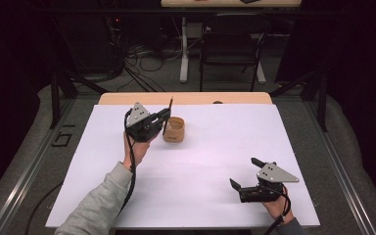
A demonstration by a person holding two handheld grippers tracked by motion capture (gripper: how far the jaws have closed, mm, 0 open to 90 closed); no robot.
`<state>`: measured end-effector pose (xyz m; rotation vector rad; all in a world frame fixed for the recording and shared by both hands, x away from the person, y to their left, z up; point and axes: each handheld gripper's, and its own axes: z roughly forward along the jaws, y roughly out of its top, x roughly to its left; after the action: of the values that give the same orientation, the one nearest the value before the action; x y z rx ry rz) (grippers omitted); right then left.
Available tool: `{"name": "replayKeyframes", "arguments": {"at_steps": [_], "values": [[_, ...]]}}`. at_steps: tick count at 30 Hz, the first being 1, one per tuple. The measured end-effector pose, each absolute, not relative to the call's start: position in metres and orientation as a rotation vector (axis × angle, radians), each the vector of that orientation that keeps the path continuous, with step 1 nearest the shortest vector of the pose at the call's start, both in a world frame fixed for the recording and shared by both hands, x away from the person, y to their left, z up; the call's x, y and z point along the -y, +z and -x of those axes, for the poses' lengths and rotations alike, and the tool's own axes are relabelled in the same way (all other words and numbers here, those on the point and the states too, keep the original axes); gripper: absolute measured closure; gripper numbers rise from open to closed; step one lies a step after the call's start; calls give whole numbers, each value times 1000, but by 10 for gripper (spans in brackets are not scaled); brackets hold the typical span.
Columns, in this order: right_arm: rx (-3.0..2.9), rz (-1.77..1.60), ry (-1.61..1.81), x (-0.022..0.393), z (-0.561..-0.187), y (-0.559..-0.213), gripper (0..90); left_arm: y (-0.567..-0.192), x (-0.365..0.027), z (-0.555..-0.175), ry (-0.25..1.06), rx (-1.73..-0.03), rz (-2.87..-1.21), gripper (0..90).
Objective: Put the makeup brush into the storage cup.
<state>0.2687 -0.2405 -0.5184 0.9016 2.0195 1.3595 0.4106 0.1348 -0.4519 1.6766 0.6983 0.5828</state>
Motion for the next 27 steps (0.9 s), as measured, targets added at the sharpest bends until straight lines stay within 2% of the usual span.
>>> {"name": "replayKeyframes", "arguments": {"at_steps": [27], "values": [[-2018,-904,1358,241,-268,-518,0,-451,-124,-422,574,-662,-1655,832]]}}
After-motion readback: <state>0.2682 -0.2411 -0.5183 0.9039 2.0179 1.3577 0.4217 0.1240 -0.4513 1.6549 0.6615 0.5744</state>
